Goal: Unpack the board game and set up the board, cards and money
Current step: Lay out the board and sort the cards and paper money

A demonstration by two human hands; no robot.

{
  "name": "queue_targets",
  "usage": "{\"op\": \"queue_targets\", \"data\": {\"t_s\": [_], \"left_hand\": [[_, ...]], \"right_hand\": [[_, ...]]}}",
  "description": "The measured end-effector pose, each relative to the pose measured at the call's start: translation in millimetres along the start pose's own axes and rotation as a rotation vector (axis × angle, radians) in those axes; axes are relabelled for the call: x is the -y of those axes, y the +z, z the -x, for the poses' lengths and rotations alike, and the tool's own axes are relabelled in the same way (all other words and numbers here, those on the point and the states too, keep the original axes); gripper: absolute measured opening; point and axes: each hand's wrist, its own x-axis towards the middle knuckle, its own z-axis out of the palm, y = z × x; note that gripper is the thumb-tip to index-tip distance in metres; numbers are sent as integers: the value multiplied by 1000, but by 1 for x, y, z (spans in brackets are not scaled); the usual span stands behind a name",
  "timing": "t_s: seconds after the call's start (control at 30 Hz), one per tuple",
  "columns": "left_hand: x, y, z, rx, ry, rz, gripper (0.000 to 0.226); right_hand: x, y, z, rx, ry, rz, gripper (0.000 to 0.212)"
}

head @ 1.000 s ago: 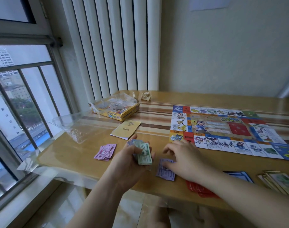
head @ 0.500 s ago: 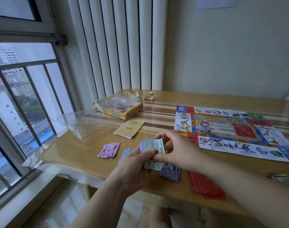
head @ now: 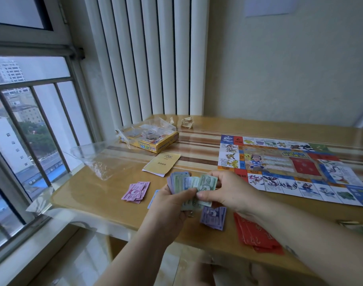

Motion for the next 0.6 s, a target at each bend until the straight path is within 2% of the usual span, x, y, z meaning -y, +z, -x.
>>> {"op": "queue_targets", "data": {"t_s": [0.1, 0.17, 0.23, 0.33, 0.5, 0.6], "left_hand": [[1, 2, 0, -8, 7, 49, 15], [3, 2, 1, -18, 21, 69, 16], [4, 2, 1, -43, 35, 72, 17], [2, 4, -2, -58, 27, 105, 17], [-4, -2, -8, -79, 20, 164, 18], [-6, -11, -8, -90, -23, 251, 22]], "right_hand": [[-3, -1, -4, -1, 27, -4, 20], [-2, 0, -5, -8, 34, 27, 26], [3, 2, -3, -29, -20, 207, 33], [7, 12, -3, -51, -146, 418, 34], [15, 17, -13, -93, -190, 414, 34], [17, 17, -21, -147, -174, 367, 25]]}}
